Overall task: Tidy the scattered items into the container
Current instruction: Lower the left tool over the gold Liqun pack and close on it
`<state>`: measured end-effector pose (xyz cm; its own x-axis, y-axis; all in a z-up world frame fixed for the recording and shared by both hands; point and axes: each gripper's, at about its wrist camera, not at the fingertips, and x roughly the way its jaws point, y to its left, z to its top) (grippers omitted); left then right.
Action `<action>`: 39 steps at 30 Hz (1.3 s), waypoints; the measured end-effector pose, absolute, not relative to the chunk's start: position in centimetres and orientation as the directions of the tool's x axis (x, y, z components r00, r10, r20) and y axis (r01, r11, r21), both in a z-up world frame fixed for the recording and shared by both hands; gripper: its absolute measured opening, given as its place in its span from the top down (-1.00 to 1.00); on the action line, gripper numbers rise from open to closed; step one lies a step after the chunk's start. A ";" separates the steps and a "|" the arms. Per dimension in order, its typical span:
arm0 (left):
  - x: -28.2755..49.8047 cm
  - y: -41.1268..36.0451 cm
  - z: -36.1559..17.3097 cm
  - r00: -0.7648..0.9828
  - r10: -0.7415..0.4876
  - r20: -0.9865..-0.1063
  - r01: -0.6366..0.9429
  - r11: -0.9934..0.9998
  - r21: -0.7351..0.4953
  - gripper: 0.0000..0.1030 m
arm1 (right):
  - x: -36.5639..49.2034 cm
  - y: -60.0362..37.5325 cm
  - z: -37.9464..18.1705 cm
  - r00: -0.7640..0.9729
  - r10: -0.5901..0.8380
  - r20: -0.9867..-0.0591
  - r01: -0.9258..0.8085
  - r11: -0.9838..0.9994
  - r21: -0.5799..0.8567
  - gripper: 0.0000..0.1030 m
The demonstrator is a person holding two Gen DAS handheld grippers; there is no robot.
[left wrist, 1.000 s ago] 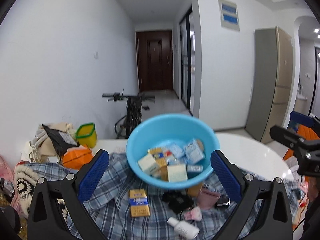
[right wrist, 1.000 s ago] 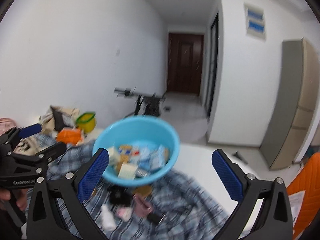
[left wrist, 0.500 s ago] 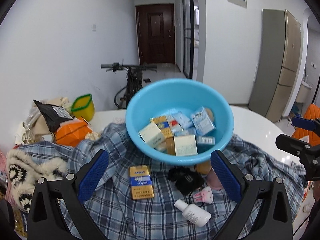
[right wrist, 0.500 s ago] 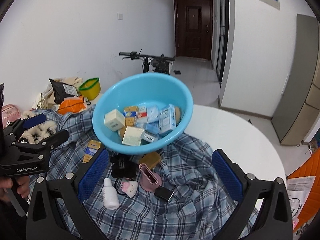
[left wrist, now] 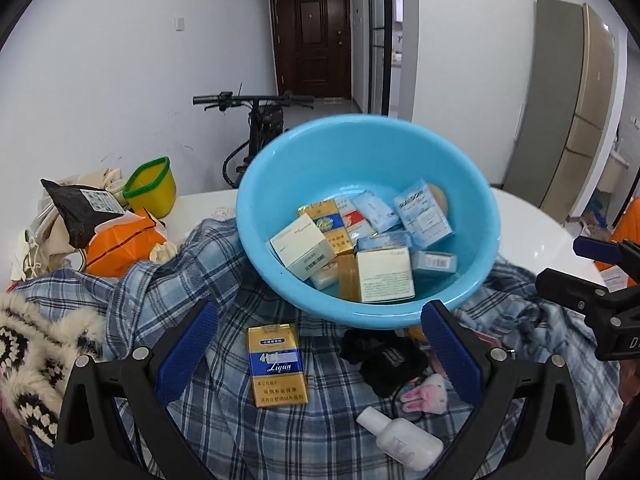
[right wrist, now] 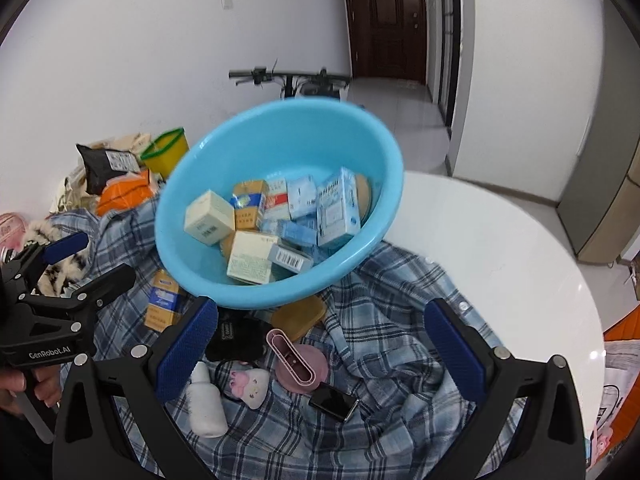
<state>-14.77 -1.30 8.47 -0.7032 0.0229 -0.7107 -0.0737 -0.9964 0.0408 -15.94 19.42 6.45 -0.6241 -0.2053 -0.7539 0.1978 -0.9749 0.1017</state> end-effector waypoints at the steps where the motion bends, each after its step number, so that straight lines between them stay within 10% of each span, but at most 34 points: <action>1: -15.1 -1.2 8.1 -0.694 0.026 -0.720 -0.082 -0.996 0.043 -1.00 | -16.4 19.4 6.1 -0.613 -0.209 -0.762 0.201 -0.974 0.106 -0.99; 39: -14.7 -1.7 1.5 -0.552 0.047 -0.833 -0.139 -0.990 0.036 -1.00 | -15.7 18.7 0.6 -0.442 -0.213 -0.871 0.278 -0.956 0.093 -0.99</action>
